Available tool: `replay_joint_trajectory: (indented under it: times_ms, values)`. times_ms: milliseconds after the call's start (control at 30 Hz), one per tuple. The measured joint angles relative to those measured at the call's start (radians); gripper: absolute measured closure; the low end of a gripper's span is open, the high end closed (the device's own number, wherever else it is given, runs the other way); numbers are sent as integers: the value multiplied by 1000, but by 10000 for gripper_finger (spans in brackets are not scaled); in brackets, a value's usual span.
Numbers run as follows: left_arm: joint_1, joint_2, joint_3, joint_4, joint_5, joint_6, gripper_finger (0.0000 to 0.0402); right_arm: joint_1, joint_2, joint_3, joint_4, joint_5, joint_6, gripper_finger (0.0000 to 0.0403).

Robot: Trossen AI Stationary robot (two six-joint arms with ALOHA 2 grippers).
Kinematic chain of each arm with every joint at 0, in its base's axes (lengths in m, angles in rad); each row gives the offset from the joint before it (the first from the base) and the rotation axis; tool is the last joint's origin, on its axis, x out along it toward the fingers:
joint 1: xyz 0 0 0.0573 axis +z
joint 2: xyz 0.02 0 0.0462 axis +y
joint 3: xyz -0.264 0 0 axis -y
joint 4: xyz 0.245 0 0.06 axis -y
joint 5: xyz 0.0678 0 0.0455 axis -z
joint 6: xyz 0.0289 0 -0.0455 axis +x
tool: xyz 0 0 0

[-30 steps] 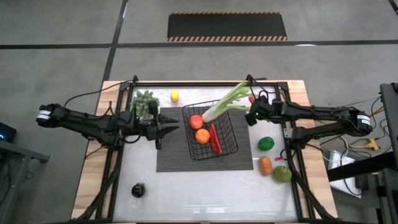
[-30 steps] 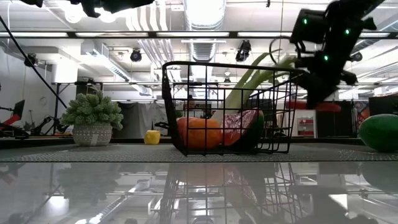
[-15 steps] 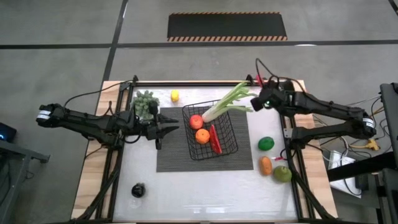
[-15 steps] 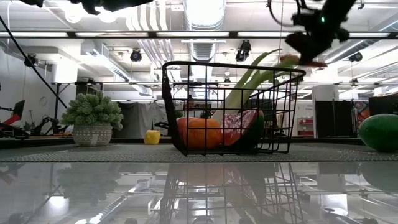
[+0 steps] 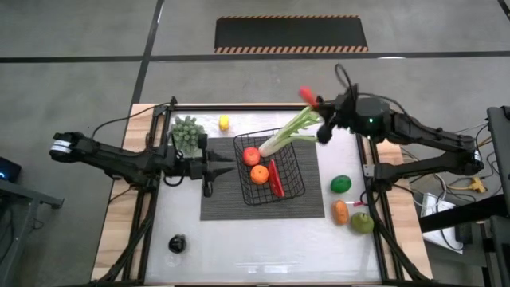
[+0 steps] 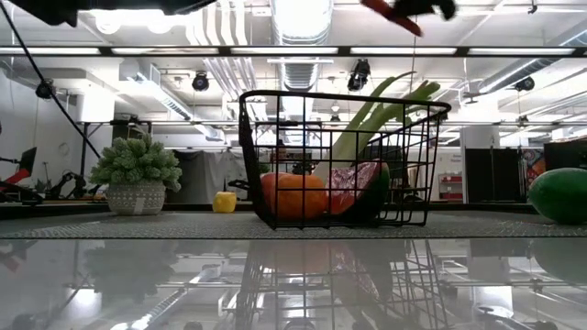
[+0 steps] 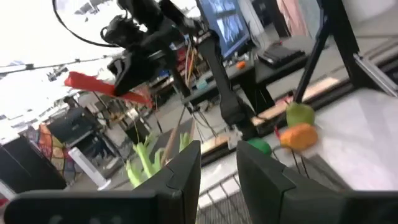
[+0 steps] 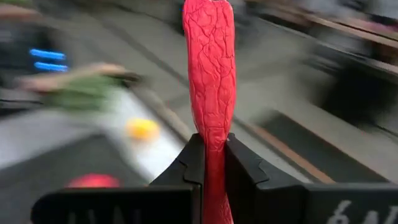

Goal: Build produce basket
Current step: Put the carrot into the wire basket

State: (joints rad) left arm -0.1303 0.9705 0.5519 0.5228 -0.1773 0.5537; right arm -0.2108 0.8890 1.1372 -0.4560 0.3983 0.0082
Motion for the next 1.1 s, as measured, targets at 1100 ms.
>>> replay_joint_trajectory:
  times_ms: [1100]
  values:
    - [6, 464, 161, 520, 73, -158, 194, 298, 134, -575, 1047, -302, -133, 380]
